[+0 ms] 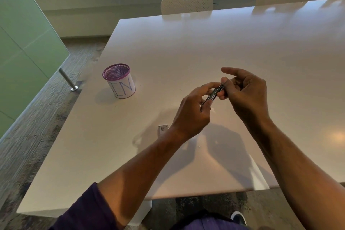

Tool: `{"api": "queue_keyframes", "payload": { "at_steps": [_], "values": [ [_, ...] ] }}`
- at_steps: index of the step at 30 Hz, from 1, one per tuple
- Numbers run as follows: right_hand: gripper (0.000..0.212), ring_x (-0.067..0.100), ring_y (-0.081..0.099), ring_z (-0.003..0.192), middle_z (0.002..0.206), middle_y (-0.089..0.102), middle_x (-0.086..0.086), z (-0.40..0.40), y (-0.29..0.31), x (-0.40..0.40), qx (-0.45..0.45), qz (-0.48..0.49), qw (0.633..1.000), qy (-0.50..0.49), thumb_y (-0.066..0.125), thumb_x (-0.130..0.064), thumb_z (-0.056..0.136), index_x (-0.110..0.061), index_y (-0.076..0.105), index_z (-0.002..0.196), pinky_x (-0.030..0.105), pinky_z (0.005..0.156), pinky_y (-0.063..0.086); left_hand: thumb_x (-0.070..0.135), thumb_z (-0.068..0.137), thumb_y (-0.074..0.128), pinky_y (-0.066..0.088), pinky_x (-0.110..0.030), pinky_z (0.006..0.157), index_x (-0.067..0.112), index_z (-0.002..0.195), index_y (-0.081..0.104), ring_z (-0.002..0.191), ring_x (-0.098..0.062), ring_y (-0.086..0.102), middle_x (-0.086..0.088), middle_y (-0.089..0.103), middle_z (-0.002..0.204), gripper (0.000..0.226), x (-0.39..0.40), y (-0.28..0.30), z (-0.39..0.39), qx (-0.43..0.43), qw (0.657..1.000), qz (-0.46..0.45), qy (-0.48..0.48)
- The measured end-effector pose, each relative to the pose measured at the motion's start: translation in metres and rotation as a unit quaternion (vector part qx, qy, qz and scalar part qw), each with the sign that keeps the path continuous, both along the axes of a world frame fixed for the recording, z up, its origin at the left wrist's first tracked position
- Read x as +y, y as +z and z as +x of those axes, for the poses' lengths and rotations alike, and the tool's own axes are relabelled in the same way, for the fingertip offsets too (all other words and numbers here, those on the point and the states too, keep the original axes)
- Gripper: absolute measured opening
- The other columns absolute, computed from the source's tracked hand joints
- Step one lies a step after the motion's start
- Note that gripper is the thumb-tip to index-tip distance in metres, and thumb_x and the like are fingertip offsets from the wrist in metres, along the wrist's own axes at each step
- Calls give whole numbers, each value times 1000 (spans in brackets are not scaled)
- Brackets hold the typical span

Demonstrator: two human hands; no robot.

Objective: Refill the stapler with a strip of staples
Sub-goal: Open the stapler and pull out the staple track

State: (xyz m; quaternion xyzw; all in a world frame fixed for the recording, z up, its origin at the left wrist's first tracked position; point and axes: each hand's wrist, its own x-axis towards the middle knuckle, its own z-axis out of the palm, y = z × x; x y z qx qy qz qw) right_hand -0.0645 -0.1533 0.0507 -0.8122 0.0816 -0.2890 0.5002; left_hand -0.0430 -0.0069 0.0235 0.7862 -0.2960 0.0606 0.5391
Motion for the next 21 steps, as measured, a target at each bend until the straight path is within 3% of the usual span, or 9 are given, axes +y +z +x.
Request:
{"api": "queue_keyframes", "payload": {
  "at_steps": [4,8,13,18,21],
  "values": [
    [33,20,74,70,77,73,5,1,-3,2,-4,-8,1000,1,68,-17,95,-17,67,128,39,78,65,3,97,63,56,-12,70,17,134,58,81,-12,70,3,66,113,40,-1,1,1,15,1000,9,3],
    [40,19,71,67,72,70,0,0,-3,4,-9,-10,1000,1,69,-15,94,-16,64,133,38,80,65,11,94,69,59,-19,74,17,112,60,87,-13,72,2,69,107,21,5,3,9,52,998,37,20],
    [40,14,74,66,76,73,4,2,-2,3,-7,2,1000,3,69,-17,94,-15,63,134,32,77,65,15,93,72,63,-26,75,26,116,41,84,-15,74,-6,71,108,40,7,-1,11,57,996,63,19],
    [38,13,75,67,79,75,5,4,-2,-1,-3,23,1000,-1,69,-17,95,-15,64,133,26,73,64,17,90,76,62,-28,78,26,121,44,85,-13,74,0,74,103,45,11,-2,14,64,997,40,19],
    [31,16,75,66,80,77,8,6,-5,-11,10,99,995,24,66,-10,96,-11,68,127,28,71,63,20,89,78,62,-41,85,26,123,51,89,-16,75,-2,77,101,43,24,-3,22,151,988,35,-26]
  ]
}}
